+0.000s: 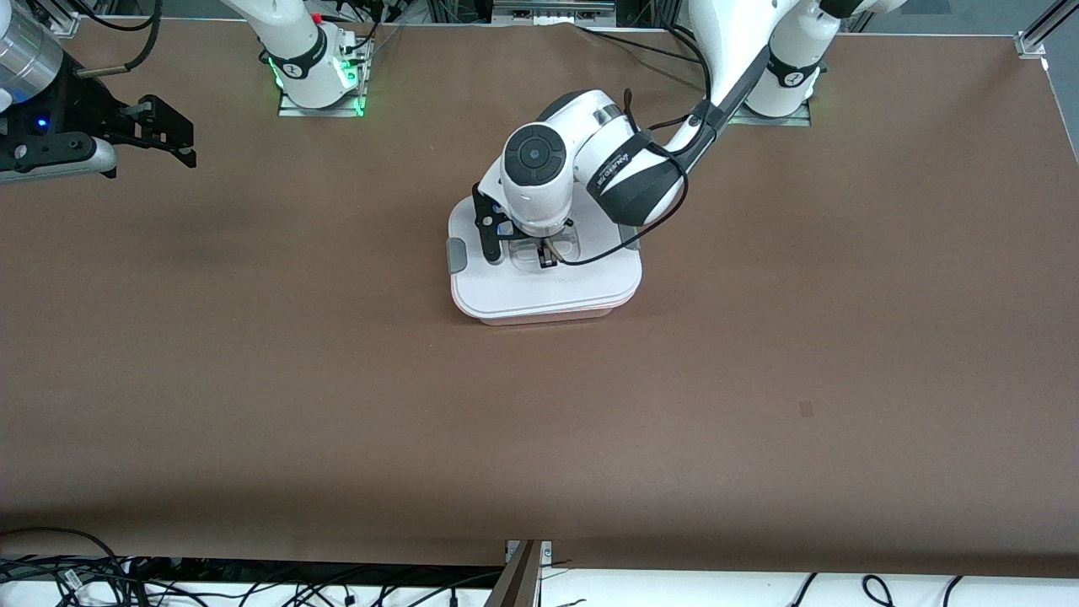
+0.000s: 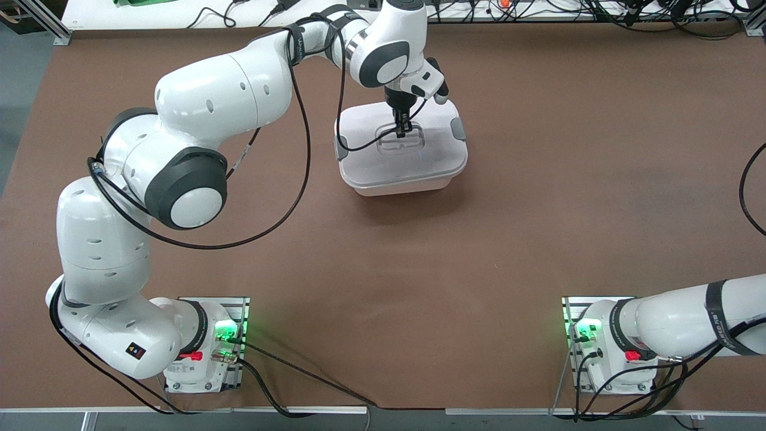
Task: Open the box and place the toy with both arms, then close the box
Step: 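Carry the lid over the box with the left gripper, then lower the lid onto the box and press it with the left gripper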
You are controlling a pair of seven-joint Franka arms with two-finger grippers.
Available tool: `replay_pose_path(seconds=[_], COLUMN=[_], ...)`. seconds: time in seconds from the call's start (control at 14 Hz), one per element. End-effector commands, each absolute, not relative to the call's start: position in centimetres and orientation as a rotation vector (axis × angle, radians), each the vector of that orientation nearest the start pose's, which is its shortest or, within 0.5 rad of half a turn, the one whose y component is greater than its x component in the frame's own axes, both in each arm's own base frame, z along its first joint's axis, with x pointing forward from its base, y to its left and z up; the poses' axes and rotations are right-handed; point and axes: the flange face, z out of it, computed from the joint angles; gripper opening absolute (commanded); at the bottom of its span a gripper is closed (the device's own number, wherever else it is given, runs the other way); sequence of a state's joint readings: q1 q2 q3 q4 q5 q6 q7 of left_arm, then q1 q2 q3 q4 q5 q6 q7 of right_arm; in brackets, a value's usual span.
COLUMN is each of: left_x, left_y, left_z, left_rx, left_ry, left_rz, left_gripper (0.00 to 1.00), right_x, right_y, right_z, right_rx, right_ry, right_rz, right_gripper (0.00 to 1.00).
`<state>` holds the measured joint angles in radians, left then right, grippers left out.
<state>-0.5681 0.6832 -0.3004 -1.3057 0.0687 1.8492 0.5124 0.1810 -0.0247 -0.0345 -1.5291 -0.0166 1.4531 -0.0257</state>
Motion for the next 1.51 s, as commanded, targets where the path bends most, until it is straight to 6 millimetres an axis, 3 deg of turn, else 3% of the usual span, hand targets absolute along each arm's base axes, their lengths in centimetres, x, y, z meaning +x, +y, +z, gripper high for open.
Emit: replay_pose_path(seconds=[0.0, 0.43, 0.72, 1.08, 1.29, 1.43], left_x=[50.9, 51.4, 51.5, 50.5, 50.2, 49.0], left_y=[-52.2, -52.3, -52.2, -53.1, -53.1, -53.8], left_z=[34.2, 33.6, 33.3, 32.9, 33.8, 34.3], left_rx=[-2.527, -2.528, -2.441, -2.407, -2.406, -2.388], left_ry=[2.000, 2.006, 2.016, 2.034, 2.028, 2.042], left_rz=[0.187, 0.142, 0.123, 0.132, 0.131, 0.142], left_gripper=[0.00, 0.00, 0.00, 0.00, 0.00, 0.00], right_x=[52.9, 52.9, 52.9, 52.8, 52.9, 52.8], right_y=[7.8, 7.9, 7.9, 7.9, 7.8, 7.9], right_z=[65.4, 65.4, 65.4, 65.4, 65.4, 65.4], right_rx=[-3.151, -3.151, -3.151, -3.151, -3.151, -3.151], right_ry=[-0.246, -0.249, -0.249, -0.249, -0.246, -0.249], right_rz=[0.083, 0.078, 0.080, 0.083, 0.083, 0.083], right_gripper=[1.00, 1.00, 1.00, 1.00, 1.00, 1.00])
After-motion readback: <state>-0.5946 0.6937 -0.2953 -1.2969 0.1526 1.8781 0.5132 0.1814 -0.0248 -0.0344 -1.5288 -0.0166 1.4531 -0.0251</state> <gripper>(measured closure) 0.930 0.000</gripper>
